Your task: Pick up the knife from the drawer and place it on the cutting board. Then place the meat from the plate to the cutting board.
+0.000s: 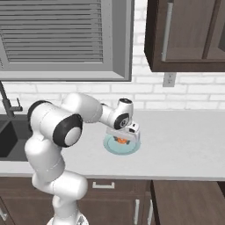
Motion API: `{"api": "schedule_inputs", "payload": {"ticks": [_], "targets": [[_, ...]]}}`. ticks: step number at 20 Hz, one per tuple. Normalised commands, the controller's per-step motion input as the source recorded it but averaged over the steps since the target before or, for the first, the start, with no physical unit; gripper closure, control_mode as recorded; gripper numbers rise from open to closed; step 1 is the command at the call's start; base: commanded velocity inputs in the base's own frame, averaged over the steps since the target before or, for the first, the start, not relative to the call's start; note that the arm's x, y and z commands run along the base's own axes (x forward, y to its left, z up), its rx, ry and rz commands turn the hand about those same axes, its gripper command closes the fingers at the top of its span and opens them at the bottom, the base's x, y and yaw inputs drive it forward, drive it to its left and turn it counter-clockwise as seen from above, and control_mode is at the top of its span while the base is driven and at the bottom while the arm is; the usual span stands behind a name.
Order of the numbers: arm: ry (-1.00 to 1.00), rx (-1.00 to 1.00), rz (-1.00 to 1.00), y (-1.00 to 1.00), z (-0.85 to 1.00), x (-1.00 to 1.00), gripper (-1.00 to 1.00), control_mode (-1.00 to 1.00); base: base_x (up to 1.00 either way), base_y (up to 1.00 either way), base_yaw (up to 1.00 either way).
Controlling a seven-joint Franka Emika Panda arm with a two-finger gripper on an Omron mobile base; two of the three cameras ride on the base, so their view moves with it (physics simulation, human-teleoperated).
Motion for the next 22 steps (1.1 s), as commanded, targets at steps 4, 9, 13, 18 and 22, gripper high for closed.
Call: {"api": "schedule_inputs", "payload": {"ticks": [4,9,13,18,22], "targets": [[0.0,0.0,0.0,0.28,0.75,-0.52,1.0,-1.0,0.0,0.0,0.0],[0.0,0.0,0.0,0.46,0.54,-0.39,1.0,-1.0,0.0,0.0,0.0],[0.0,0.0,0.0,0.46,0.26,-0.14,1.0,-1.0,0.0,0.0,0.0],[-0.13,0.0,0.0,0.02,0.37,-0.14,1.0,-1.0,0.0,0.0,0.0],[-0.22,0.0,0.0,0.0,0.21,-0.47,1.0,-1.0,0.0,0.0,0.0]]}}
